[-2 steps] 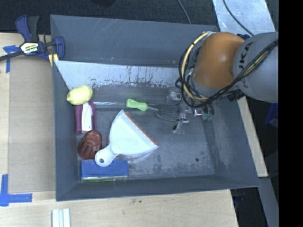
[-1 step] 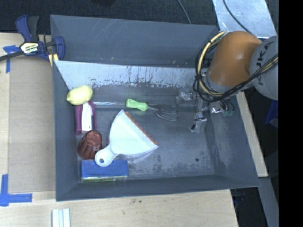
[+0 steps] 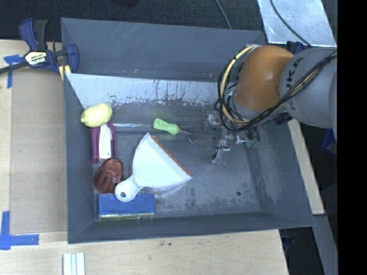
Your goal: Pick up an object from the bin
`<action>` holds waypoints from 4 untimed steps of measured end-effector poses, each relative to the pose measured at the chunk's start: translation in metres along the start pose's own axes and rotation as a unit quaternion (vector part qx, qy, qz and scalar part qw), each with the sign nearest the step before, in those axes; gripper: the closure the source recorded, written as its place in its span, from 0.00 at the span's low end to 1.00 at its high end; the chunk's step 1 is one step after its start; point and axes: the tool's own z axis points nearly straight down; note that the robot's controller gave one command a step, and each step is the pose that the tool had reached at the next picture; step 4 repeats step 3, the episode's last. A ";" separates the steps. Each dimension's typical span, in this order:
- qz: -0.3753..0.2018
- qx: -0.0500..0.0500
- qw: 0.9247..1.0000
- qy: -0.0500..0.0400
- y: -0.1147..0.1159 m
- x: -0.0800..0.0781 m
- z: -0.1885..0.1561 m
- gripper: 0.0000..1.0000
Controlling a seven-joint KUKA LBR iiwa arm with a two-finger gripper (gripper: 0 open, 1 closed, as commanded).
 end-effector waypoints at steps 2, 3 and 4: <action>0.127 0.000 0.992 -0.003 -0.050 0.003 -0.003 1.00; 0.127 0.000 0.992 0.001 -0.050 0.005 -0.017 1.00; 0.127 0.000 0.992 0.001 -0.050 0.005 -0.017 1.00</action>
Offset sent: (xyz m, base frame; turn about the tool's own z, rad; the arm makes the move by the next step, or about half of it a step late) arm 0.0000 0.0000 0.0000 0.0000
